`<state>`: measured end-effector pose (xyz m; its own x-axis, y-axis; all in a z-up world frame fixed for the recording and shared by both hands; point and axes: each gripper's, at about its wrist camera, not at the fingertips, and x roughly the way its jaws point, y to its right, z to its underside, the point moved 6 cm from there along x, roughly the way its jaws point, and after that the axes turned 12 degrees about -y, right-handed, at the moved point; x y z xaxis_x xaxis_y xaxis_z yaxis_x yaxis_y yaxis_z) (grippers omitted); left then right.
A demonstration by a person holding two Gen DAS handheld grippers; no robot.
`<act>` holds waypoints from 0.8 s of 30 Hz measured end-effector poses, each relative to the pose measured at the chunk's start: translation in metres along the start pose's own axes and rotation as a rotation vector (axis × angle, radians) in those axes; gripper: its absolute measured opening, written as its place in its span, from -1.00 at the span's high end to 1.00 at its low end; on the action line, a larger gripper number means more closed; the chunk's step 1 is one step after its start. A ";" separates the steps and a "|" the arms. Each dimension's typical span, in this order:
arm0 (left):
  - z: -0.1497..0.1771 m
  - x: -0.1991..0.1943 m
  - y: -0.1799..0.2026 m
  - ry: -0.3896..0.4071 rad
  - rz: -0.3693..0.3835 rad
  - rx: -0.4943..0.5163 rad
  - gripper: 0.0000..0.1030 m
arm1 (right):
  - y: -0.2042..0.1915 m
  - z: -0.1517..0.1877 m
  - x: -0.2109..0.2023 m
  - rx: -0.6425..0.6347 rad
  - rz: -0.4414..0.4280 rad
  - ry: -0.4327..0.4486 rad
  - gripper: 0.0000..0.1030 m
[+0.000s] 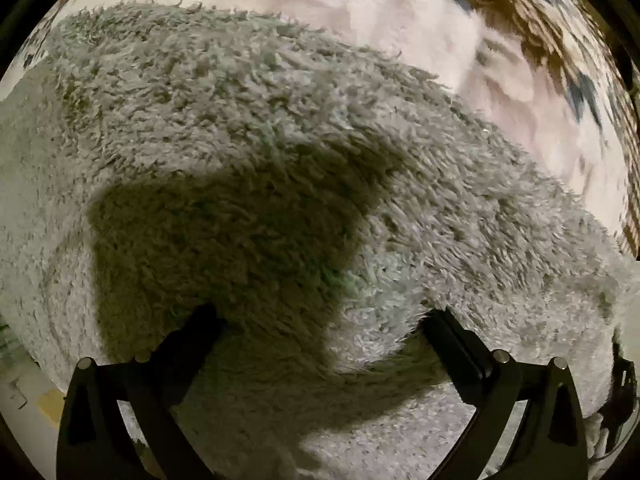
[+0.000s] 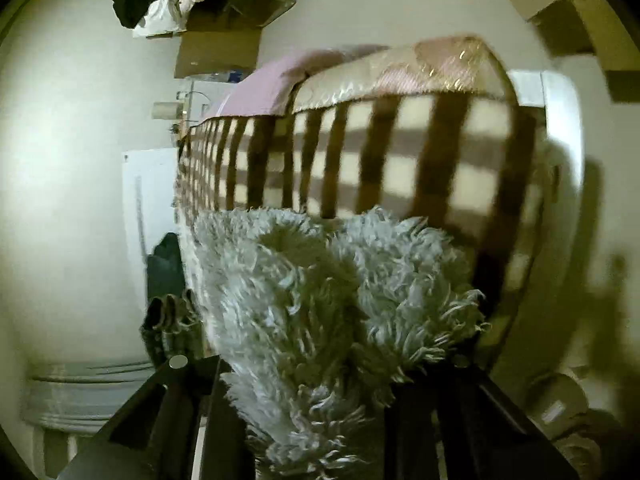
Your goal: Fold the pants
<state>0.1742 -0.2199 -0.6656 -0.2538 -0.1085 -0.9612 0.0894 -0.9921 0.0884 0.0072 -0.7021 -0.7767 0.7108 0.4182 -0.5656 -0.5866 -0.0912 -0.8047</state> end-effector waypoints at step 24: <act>0.036 -0.138 -0.221 0.204 0.258 -0.283 -1.00 | -0.290 0.382 0.215 -1.099 0.368 -0.322 0.57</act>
<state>0.1547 0.0120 -0.5428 0.0046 -0.3074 -0.9516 0.3922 -0.8748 0.2844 0.1817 -0.2401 -0.5960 0.3489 0.3973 -0.8488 0.0220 -0.9089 -0.4164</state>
